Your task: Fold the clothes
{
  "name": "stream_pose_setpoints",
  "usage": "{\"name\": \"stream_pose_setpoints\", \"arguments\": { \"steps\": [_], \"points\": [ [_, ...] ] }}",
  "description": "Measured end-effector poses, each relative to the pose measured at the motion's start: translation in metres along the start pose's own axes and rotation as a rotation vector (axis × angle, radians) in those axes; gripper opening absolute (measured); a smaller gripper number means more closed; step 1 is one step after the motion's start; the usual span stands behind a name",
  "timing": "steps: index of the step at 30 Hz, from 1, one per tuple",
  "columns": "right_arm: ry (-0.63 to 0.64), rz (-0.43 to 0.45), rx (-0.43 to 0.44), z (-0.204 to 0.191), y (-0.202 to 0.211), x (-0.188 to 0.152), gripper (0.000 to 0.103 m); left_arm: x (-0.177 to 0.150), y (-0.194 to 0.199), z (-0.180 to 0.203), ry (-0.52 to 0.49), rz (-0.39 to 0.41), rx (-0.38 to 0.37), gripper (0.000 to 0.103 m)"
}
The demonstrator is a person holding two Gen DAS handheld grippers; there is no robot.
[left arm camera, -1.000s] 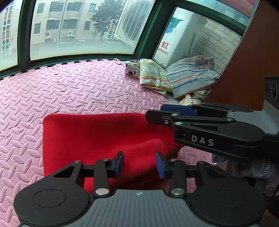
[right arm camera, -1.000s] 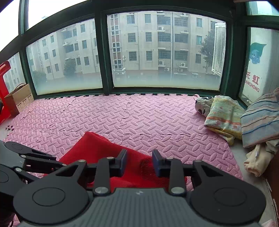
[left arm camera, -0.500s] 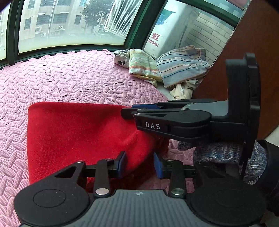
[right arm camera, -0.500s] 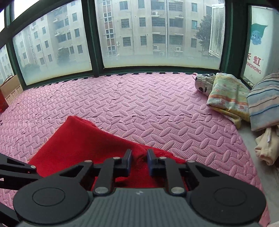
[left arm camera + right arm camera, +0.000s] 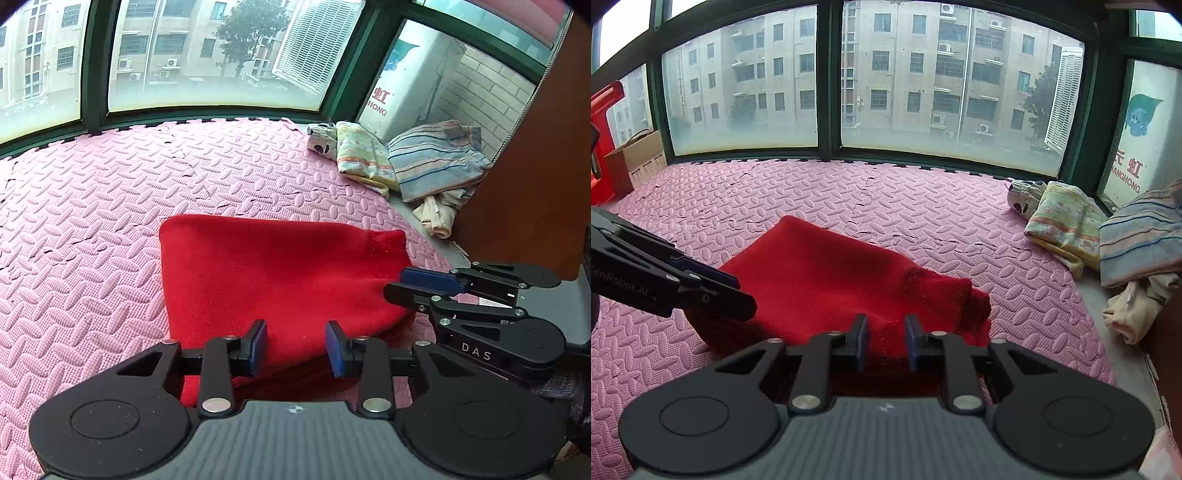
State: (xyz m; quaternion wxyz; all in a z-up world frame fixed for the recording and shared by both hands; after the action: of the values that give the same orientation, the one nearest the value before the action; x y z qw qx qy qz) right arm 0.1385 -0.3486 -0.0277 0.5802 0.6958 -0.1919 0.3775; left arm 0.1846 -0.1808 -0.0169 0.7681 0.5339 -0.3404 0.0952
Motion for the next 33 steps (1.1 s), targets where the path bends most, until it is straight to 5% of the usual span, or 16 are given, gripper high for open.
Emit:
{"name": "stream_pose_setpoints", "arguments": {
  "steps": [14, 33],
  "points": [
    [-0.006, 0.045, -0.027, -0.008, 0.009, -0.001, 0.029, -0.008, 0.014, -0.004, 0.019, 0.016, 0.013, 0.045],
    [-0.126, 0.086, -0.029, -0.033, 0.048, -0.041, 0.082, -0.047, 0.051, 0.003, -0.007, 0.047, 0.071, 0.087]
  ]
}}
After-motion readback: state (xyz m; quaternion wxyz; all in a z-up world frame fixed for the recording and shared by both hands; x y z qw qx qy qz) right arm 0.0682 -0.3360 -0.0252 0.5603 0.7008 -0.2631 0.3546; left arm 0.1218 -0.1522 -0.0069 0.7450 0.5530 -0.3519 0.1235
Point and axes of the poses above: each gripper's, at about its wrist camera, not at the fingertips, and y roughly against the way its jaws point, z to its right, x to its top, the point moved 2 cm from there along -y, roughly the way its jaws point, and after that the axes turned 8 degrees about x, right-handed, at the moved point
